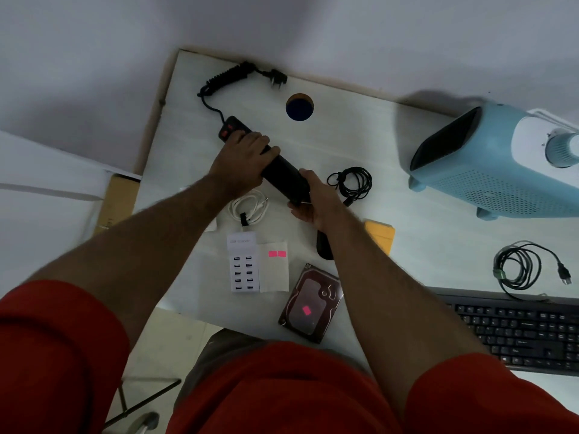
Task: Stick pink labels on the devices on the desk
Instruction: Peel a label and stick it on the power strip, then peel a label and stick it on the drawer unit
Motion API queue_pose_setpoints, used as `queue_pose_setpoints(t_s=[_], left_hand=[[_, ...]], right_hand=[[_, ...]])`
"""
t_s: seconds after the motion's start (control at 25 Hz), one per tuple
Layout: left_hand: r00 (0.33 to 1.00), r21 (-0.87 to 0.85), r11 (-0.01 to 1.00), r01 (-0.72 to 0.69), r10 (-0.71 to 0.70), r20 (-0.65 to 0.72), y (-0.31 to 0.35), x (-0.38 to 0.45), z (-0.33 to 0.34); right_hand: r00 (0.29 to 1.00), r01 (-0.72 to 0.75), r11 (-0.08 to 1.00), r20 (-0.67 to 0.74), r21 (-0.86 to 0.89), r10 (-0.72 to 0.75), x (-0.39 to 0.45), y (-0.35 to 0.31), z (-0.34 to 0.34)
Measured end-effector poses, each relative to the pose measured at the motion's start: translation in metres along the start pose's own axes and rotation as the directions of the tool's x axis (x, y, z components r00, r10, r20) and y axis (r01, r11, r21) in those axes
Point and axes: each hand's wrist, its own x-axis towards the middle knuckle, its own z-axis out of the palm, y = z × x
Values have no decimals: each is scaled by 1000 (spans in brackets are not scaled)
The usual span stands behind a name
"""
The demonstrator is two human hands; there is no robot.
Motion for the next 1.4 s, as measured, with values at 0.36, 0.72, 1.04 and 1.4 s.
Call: queue_pose_setpoints(t_s=[0.36, 0.72, 1.04, 1.4], left_hand=[[980, -30, 983, 179, -176, 88, 4, 21, 15], [852, -417, 744, 522, -426, 306, 100, -82, 13], [885, -314, 828, 465, -422, 195, 153, -150, 49], [917, -430, 832, 349, -398, -25, 144, -167, 66]], right_hand=[[851, 212, 848, -336, -485, -404, 48, 21, 0], [942, 94, 640, -141, -763, -306, -48, 81, 5], [908, 148, 587, -127, -796, -400, -58, 141, 12], [902, 158, 814, -254, -559, -349, -54, 152, 22]])
